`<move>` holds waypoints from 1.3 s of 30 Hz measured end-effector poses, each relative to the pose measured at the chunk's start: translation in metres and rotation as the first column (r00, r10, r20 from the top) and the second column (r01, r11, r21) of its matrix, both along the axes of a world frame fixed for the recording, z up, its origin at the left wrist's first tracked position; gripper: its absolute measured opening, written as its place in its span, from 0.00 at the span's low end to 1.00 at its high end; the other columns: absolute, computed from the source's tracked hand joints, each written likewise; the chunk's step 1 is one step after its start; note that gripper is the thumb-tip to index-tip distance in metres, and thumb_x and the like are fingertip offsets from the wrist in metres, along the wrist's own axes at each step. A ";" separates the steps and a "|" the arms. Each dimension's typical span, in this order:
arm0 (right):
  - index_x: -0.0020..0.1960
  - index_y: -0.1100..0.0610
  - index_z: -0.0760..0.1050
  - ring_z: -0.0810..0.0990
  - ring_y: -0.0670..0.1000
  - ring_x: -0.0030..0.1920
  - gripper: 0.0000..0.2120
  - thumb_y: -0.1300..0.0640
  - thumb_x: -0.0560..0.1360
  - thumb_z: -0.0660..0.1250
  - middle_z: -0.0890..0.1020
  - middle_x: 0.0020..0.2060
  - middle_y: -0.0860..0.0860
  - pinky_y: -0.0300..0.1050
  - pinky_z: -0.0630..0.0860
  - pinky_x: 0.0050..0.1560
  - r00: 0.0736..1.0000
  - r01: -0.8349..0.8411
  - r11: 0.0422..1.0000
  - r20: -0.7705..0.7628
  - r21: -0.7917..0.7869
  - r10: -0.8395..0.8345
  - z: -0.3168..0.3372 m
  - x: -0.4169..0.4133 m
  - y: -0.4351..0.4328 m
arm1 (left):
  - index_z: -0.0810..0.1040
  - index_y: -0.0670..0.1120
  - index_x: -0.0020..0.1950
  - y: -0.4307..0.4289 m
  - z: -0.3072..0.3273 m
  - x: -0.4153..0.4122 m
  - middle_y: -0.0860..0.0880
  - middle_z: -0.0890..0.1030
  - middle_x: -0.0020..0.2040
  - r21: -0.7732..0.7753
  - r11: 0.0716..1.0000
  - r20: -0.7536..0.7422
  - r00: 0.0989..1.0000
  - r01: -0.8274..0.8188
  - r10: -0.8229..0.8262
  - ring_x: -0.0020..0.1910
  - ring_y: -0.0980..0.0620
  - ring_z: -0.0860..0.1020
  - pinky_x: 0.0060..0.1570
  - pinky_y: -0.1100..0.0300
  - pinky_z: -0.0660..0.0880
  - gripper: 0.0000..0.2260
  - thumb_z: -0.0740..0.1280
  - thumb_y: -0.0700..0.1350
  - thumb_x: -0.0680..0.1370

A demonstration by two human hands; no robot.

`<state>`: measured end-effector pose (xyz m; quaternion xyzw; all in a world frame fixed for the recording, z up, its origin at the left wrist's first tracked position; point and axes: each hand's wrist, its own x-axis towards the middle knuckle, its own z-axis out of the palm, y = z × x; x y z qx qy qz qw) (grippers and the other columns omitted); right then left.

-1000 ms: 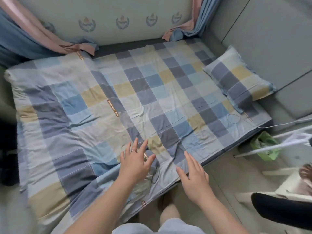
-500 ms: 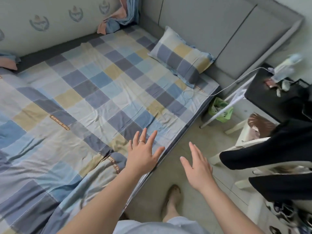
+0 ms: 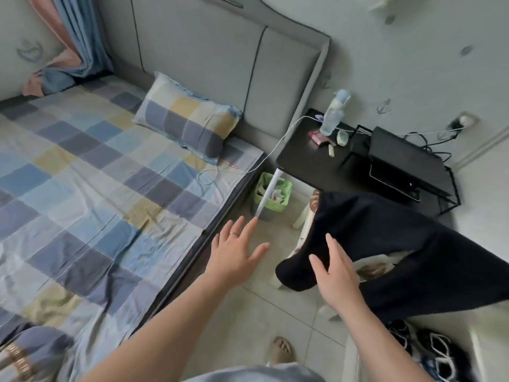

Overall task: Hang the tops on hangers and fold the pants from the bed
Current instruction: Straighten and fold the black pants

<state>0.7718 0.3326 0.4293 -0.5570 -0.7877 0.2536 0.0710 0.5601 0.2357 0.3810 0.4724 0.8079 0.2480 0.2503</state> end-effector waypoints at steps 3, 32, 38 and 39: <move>0.81 0.48 0.51 0.53 0.53 0.80 0.32 0.43 0.82 0.59 0.56 0.80 0.49 0.59 0.58 0.76 0.998 0.010 0.999 0.064 0.053 -0.013 0.006 0.055 0.076 | 0.49 0.61 0.81 0.081 0.006 0.054 0.53 0.53 0.82 -0.026 0.999 0.070 0.997 0.019 -0.017 0.81 0.48 0.48 0.76 0.44 0.51 0.34 0.56 0.69 0.79; 0.44 0.61 0.81 0.79 0.57 0.41 0.02 0.63 0.75 0.72 0.81 0.40 0.52 0.45 0.72 0.40 0.958 -0.241 0.825 -0.013 0.511 0.287 0.035 0.123 0.262 | 0.52 0.52 0.81 0.260 0.020 0.135 0.49 0.61 0.79 -0.049 0.945 0.634 0.721 -0.324 0.280 0.77 0.46 0.64 0.73 0.48 0.66 0.42 0.75 0.46 0.75; 0.46 0.58 0.80 0.80 0.49 0.40 0.03 0.64 0.78 0.69 0.81 0.39 0.47 0.40 0.77 0.42 0.824 -0.289 0.812 -0.301 0.507 0.481 0.090 0.073 0.255 | 0.53 0.53 0.81 0.256 0.028 0.125 0.53 0.65 0.76 0.055 0.970 0.710 0.692 -0.238 0.130 0.74 0.55 0.65 0.70 0.58 0.67 0.48 0.79 0.43 0.70; 0.47 0.58 0.80 0.81 0.48 0.40 0.03 0.64 0.79 0.69 0.81 0.39 0.47 0.40 0.77 0.42 0.790 -0.306 0.796 -0.327 0.523 0.519 0.100 0.060 0.254 | 0.55 0.55 0.79 0.254 0.034 0.121 0.54 0.68 0.74 0.086 0.964 0.738 0.666 -0.252 0.108 0.70 0.58 0.69 0.64 0.63 0.70 0.46 0.80 0.43 0.70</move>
